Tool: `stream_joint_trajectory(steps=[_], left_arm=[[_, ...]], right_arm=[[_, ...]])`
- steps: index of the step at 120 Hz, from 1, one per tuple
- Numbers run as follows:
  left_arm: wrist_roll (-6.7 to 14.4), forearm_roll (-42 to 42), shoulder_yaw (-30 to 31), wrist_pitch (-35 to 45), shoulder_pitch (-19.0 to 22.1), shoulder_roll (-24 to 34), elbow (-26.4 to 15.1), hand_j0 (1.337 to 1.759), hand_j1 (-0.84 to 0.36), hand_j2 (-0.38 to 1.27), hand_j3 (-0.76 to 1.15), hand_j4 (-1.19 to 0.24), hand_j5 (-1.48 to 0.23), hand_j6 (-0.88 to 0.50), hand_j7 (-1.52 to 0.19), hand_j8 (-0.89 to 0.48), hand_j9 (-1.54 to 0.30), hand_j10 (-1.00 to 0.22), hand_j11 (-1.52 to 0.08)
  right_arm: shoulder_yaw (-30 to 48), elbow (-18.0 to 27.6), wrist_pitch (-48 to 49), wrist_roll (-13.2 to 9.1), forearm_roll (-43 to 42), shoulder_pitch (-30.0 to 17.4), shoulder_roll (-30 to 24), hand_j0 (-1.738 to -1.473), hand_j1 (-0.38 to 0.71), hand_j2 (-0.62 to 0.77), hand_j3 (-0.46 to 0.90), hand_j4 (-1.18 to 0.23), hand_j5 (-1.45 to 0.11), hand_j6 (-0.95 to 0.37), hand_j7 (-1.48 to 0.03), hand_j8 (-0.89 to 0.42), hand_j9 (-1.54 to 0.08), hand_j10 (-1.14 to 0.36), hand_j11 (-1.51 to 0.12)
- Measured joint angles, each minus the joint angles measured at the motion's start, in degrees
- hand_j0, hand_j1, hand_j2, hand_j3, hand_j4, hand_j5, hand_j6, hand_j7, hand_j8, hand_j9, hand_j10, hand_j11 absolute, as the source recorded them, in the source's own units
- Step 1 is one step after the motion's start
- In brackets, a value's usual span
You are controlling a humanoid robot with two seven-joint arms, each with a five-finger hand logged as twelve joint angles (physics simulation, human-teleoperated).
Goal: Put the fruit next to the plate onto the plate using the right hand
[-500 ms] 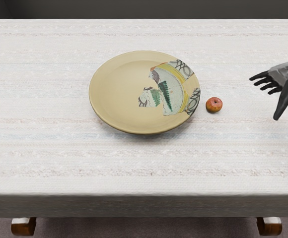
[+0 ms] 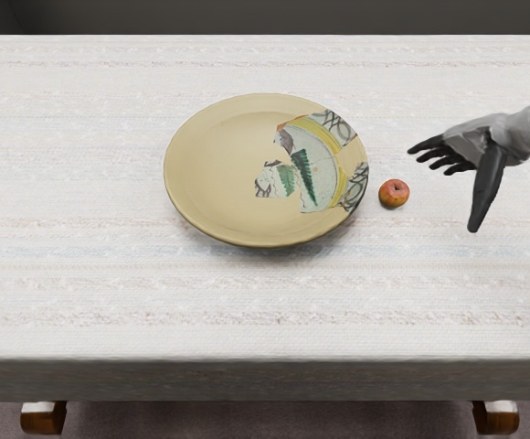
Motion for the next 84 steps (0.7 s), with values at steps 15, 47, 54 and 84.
stream_joint_trajectory(steps=[15, 47, 54, 84], left_arm=[[0.0, 0.0, 0.0, 0.0, 0.0, 0.0, 0.0, 1.658, 0.35, 0.00, 0.00, 0.00, 0.00, 0.00, 0.00, 0.00, 0.00, 0.00, 0.00], [0.0, 0.0, 0.0, 0.0, 0.0, 0.0, 0.0, 1.658, 0.35, 0.00, 0.00, 0.00, 0.00, 0.00, 0.00, 0.00, 0.00, 0.00, 0.00], [0.0, 0.0, 0.0, 0.0, 0.0, 0.0, 0.0, 1.658, 0.35, 0.00, 0.00, 0.00, 0.00, 0.00, 0.00, 0.00, 0.00, 0.00, 0.00], [0.0, 0.0, 0.0, 0.0, 0.0, 0.0, 0.0, 1.658, 0.35, 0.00, 0.00, 0.00, 0.00, 0.00, 0.00, 0.00, 0.00, 0.00, 0.00]], right_arm=[[-1.6, 3.5, -10.1, 0.0, -2.0, -0.5, -0.3, -1.658, -0.35, 0.00, 0.00, 0.00, 0.00, 0.00, 0.00, 0.00, 0.00, 0.00, 0.00], [-2.8, 4.8, -29.3, 0.0, -13.6, -4.4, 7.3, -1.658, -0.35, 0.00, 0.00, 0.00, 0.00, 0.00, 0.00, 0.00, 0.00, 0.00, 0.00], [-3.7, 4.9, -30.9, 0.0, -15.9, -5.4, 8.5, -1.658, -0.35, 0.00, 0.00, 0.00, 0.00, -0.01, 0.00, 0.00, 0.00, 0.00, 0.00], [-8.2, 4.5, -35.4, 0.0, -22.0, -6.1, 12.9, -1.658, -0.35, 0.00, 0.00, 0.00, 0.00, -0.01, 0.00, 0.00, 0.00, 0.00, 0.00]])
